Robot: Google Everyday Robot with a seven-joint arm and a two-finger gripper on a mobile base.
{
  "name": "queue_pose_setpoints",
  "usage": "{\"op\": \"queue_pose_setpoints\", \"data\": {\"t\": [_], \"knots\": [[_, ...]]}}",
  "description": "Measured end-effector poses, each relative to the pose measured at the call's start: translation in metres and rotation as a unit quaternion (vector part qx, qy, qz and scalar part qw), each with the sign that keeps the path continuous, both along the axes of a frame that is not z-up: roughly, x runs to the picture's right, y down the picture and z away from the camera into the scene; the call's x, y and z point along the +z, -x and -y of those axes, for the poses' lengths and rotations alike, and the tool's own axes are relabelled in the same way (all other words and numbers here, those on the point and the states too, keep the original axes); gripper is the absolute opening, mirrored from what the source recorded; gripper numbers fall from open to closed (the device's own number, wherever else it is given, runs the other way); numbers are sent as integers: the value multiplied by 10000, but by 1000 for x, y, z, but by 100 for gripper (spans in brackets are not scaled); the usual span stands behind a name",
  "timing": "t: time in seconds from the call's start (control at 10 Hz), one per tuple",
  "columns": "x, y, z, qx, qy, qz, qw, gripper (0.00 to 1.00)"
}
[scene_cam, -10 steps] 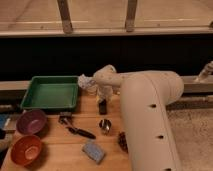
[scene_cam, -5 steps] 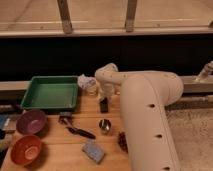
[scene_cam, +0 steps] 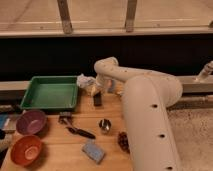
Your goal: Wipe table surface with eraser
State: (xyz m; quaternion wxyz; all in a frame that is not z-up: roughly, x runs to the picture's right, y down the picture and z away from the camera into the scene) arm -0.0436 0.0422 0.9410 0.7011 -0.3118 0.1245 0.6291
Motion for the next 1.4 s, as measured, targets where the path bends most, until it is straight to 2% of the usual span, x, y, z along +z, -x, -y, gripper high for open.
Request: {"op": "queue_pose_setpoints", "data": {"t": [0.3, 0.6, 0.8, 1.0, 1.2, 1.4], "knots": [[-19, 34, -28, -312, 108, 463, 9984, 6], [-43, 44, -65, -730, 283, 616, 9950, 6], [-51, 28, -87, -929, 425, 499, 9935, 6], [-45, 3, -96, -907, 533, 218, 9942, 6], [-27, -26, -91, -742, 639, -126, 9951, 6], [-17, -47, -86, -624, 671, -331, 9952, 6]]}}
